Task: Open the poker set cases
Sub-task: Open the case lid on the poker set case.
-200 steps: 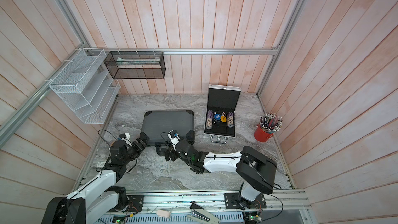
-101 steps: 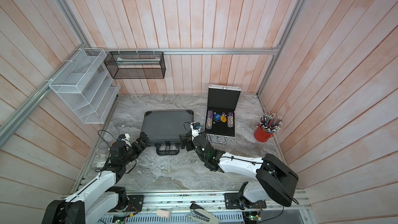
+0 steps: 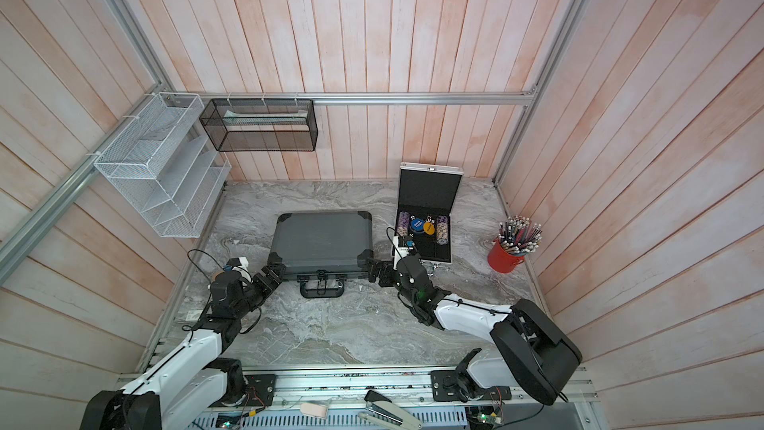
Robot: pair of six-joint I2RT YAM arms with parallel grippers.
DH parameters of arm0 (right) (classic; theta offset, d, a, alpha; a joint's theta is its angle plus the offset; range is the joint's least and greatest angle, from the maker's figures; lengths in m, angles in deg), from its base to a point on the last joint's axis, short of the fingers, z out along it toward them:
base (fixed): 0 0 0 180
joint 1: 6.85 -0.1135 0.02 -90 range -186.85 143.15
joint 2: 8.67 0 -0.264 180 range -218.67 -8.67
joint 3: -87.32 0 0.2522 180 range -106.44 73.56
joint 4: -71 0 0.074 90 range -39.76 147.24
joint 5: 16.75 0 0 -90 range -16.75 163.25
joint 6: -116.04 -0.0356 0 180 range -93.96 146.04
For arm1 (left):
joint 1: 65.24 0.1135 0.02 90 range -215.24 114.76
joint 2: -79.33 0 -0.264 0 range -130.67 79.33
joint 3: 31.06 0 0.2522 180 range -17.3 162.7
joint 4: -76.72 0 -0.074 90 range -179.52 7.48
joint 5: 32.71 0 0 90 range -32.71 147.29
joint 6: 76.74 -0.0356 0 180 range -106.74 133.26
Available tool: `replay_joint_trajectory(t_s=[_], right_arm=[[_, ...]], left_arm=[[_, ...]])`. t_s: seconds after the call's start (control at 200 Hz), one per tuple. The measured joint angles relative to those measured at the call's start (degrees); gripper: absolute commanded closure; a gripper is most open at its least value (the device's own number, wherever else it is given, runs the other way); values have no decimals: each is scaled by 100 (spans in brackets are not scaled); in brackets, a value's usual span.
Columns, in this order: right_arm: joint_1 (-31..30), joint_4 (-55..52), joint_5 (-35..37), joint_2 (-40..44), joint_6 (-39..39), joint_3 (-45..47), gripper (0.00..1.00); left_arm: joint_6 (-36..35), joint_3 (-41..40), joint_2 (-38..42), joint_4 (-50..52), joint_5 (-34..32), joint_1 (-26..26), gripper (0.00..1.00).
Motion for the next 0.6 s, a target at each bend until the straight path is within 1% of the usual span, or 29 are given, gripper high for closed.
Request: replay_joint_trajectory(t_s=[0.275, 0.6], right_arm=[[295, 575, -721, -177, -415, 245, 2], [518, 1207, -1268, -365, -863, 348, 2]], left_arm=[[-92, 157, -7, 181, -286, -323, 8], [-160, 186, 7, 286, -459, -431, 5]])
